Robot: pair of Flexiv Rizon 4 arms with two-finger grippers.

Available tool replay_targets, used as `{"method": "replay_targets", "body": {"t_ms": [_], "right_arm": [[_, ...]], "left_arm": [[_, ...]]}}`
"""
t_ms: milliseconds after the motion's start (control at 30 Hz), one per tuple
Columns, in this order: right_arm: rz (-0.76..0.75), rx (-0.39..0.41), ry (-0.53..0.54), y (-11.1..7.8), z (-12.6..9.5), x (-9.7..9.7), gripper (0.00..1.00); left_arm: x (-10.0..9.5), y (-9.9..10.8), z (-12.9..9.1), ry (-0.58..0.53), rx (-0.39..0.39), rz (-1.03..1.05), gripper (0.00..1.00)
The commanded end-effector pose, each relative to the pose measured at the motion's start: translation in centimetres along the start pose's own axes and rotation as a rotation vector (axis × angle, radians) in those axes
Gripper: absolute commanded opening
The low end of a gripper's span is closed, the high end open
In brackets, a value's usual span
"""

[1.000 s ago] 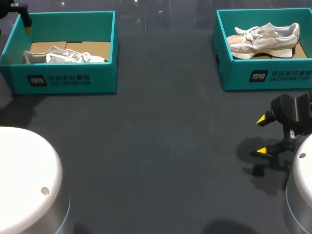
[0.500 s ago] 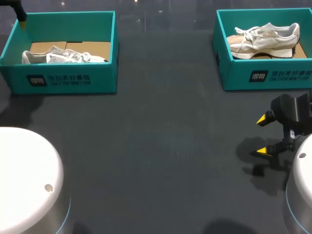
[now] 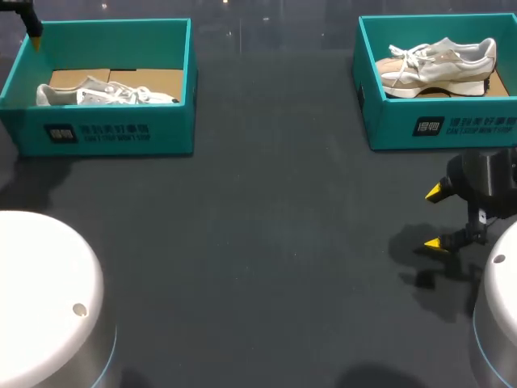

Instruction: Take the shoe out of the shoebox, open the shoe tongue, remove and reinsert the insole, then place the shoe into the shoebox

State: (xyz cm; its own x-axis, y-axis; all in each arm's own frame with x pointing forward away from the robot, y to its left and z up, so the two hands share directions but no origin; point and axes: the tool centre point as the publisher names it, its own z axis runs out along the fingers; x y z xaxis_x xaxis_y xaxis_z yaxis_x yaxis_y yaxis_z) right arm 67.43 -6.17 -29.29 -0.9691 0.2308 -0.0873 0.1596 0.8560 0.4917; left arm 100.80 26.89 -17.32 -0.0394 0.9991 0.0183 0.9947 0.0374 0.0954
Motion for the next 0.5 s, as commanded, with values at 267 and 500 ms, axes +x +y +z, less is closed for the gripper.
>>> {"method": "replay_targets", "body": {"t_ms": [267,500], "right_arm": [[0.241,0.31,-0.017,2.7,-2.7,-6.4,1.0],[0.454,0.408,-0.067,3.0,-4.4,-12.6,1.0]], "left_arm": [[0.1,-0.1,-0.1,0.002,-0.002,0.001,1.0],[0.1,-0.1,-0.1,0.002,-0.002,0.001,1.0]]}}
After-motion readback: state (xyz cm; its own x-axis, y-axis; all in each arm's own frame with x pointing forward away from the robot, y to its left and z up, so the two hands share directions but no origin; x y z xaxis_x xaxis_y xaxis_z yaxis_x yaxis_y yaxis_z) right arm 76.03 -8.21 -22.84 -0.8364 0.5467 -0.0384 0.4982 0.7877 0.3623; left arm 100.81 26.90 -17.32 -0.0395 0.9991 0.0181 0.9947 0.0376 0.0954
